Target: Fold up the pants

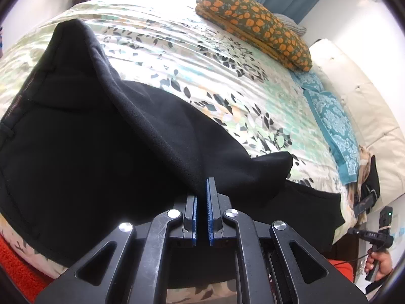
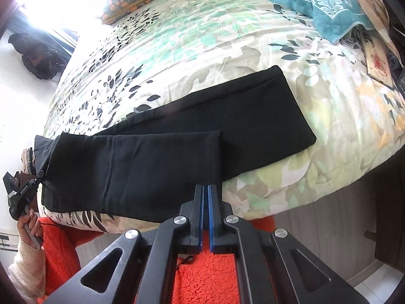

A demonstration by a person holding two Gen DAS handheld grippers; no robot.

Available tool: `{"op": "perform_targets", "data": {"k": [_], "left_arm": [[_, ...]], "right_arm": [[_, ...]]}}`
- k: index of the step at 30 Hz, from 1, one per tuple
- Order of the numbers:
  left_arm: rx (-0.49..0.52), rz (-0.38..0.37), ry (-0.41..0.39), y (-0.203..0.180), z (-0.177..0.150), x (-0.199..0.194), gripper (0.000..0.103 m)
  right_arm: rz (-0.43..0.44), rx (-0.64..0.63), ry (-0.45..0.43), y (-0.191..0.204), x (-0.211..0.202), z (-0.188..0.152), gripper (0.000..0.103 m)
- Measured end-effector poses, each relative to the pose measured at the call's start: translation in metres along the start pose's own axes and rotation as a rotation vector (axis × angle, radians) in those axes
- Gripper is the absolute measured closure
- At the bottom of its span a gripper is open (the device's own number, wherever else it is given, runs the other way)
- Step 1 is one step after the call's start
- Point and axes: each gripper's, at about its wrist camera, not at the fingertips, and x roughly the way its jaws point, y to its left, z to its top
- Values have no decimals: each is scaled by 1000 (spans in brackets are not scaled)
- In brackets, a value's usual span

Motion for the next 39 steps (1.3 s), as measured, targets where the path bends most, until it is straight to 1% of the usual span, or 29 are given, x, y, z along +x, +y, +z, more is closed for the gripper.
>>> {"op": "perform_targets", "data": {"k": [2,3,4,5,6,8,10,11,12,13,14,17,20,23,25,26,27,29,30,32,33,34,36,39], "left_arm": [[2,-5,-1,1,-1,-1,99],[5,-4,0,1,-2,-2,98],[6,-3,2,2,-3,-2,98],[4,-2,6,3,-4,-2,98],[0,-1,11,5,-5,-1,98],[-6,1,18,9,-7,0,98],[-5,9,25,10,-8,3,98],[-4,11,25,9,-8,3,98],[-2,12,25,8,-8,3,98],[0,13,23,8,-7,2,99],[2,13,19,7,-6,1,99],[-7,13,5,5,-1,-5,99],[-19,7,-14,-1,2,-12,99],[-4,7,-60,-13,3,-28,99],[14,8,-105,-22,-5,-43,99],[21,10,-117,-27,-12,-47,98],[34,12,-109,-31,-25,-46,98],[70,34,-45,-39,-55,-31,98],[90,55,5,-44,-72,-17,98],[105,63,96,-50,-96,5,99],[120,65,128,-55,-106,13,99],[145,67,141,-62,-112,17,99],[186,61,140,-74,-114,19,99],[189,43,143,-82,-107,22,99]], "right_arm": [[33,8,66,-2,12,7,97],[46,31,108,-5,21,8,93],[42,55,137,-9,30,8,75],[24,69,148,-11,37,6,53],[13,73,155,-13,43,6,48],[16,97,169,-18,56,3,48],[41,122,207,-22,71,1,48],[63,129,233,-23,79,0,51],[91,120,261,-22,85,-2,58],[110,93,288,-18,90,-5,83],[94,56,294,-13,89,-6,90],[62,-25,247,2,66,-3,98],[23,-99,153,21,30,13,98],[-13,-160,33,37,-8,39,99],[-56,-196,-34,46,-25,56,99],[-82,-212,-56,47,-29,63,99],[-117,-228,-70,47,-29,68,99],[-185,-235,-65,35,-17,73,99],[-203,-212,-47,23,-4,75,99],[-240,-163,0,-1,22,74,99],[-247,-134,16,-14,30,73,99],[-251,-105,22,-25,36,70,99],[-255,-59,8,-40,37,67,99],[-226,-11,-12,-55,29,67,99]]}}
